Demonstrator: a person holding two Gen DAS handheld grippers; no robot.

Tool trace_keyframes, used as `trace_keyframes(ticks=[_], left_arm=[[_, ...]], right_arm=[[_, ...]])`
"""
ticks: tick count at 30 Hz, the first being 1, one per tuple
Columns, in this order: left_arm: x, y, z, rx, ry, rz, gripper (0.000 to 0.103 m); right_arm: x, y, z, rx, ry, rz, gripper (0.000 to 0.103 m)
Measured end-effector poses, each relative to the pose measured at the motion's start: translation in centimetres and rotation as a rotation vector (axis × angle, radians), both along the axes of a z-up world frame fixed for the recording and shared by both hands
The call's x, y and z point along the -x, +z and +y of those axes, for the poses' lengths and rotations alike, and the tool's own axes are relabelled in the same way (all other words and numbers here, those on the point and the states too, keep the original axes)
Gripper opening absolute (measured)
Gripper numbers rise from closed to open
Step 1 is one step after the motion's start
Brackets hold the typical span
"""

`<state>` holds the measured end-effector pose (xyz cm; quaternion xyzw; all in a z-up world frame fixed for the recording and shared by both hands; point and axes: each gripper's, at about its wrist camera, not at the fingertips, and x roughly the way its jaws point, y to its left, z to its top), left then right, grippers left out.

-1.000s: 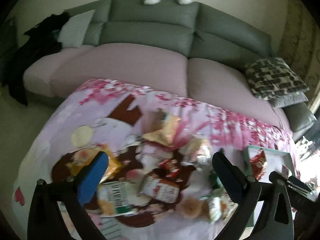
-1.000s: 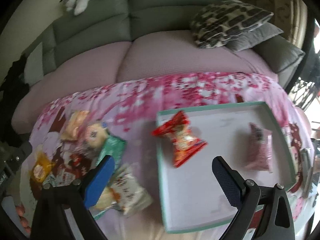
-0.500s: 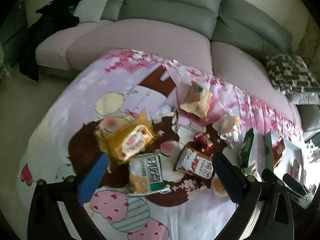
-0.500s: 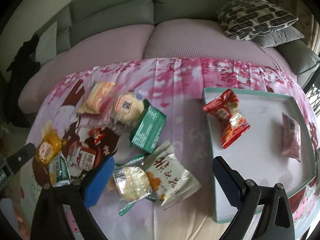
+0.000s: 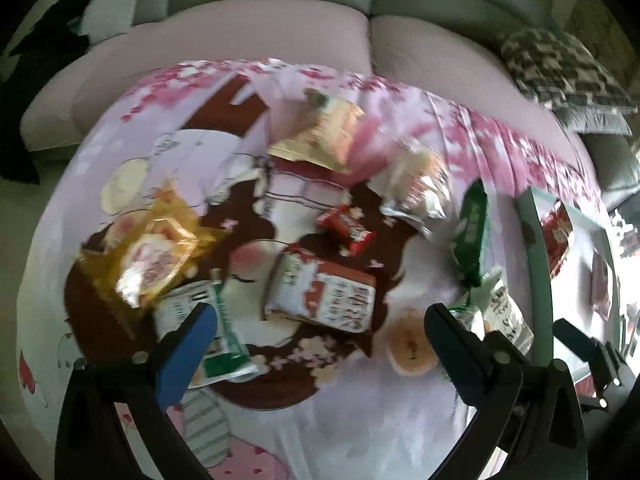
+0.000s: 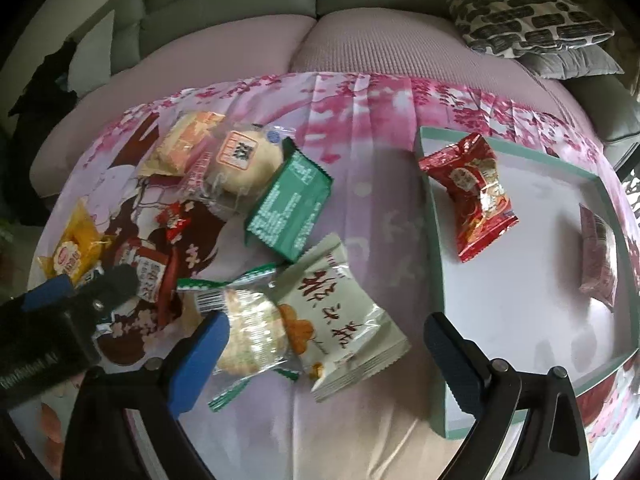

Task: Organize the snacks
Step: 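Withdraw both open tools from the tray back toward the snack pile, then grasp the milk biscuit pack with the left tool while the right tool grasps the white pastry pack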

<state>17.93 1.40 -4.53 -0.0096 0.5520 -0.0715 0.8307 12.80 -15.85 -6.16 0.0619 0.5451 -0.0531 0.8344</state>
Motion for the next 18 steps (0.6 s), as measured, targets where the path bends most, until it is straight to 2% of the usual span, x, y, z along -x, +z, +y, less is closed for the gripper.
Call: trace_keyframes(ticks=[4,7,10,11,18], left_arm=[[-0.9,-0.4,-0.9,0.001,-0.013,0.03,0.103],[-1.1,0.0,-0.7,0.004,0.019,0.041,0.103],[-1.2,0.5,-0.3,0.0,0.055,0.032,0.103],[-1.3,0.6,-0.2,0.0,0.061,0.026,0.103],[-1.6,0.1,-0.9,-0.023,0.077,0.037,0.103]], right_arm=[[-0.7,0.5,-0.7,0.021,0.003,0.015,0.099],[-1.1,0.7,-1.6,0.039,-0.02,0.011,0.099],[-1.3,0.4,-2.1,0.013,-0.016,0.02,0.097],[-1.4,0.3,-2.2,0.01,-0.012,0.021,0.095],[-1.3,-0.4,-1.4,0.017,0.08,0.04,0.095]])
